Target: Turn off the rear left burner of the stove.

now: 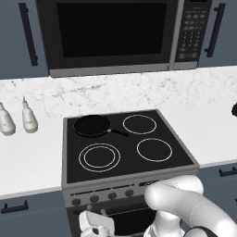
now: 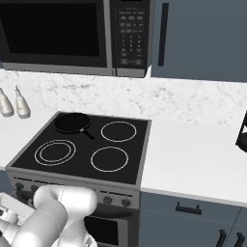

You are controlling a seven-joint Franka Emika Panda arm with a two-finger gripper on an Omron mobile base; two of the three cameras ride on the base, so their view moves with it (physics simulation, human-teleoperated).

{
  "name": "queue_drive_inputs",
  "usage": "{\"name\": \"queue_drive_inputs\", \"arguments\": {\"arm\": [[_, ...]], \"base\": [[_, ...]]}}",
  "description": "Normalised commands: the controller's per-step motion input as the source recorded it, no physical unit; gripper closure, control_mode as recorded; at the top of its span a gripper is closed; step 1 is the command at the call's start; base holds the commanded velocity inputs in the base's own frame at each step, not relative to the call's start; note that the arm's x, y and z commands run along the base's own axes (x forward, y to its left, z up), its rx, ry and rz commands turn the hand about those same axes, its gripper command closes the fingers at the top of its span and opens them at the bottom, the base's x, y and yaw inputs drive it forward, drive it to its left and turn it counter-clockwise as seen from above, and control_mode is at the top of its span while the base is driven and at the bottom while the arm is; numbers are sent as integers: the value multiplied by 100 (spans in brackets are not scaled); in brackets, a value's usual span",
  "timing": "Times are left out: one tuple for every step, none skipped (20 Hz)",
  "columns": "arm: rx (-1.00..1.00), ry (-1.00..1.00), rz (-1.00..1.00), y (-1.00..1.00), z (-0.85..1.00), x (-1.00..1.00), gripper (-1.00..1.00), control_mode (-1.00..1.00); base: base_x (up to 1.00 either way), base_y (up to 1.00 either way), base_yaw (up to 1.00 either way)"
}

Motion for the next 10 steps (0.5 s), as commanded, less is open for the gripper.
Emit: {"name": "queue_drive_inputs", "arguments": {"arm": [[0,0,0,0,0,2,-100,-100],[0,0,0,0,0,14,-100,-100],[1,2,0,0,0,16,-100,-100],[1,3,0,0,0,21,-100,-100],[7,10,0,0,0,26,-100,-100],[9,15,0,0,0,26,-100,-100],[13,16,0,0,0,25,-100,-100],[16,18,0,0,0,20,-100,-100],[17,19,0,0,0,17,-100,-100],[17,18,0,0,0,18,-100,-100]], "base": [[0,0,0],[0,0,0],[0,0,0],[0,0,0],[0,0,0],[0,0,0],[0,0,0],[0,0,0],[0,0,0],[0,0,0]]}}
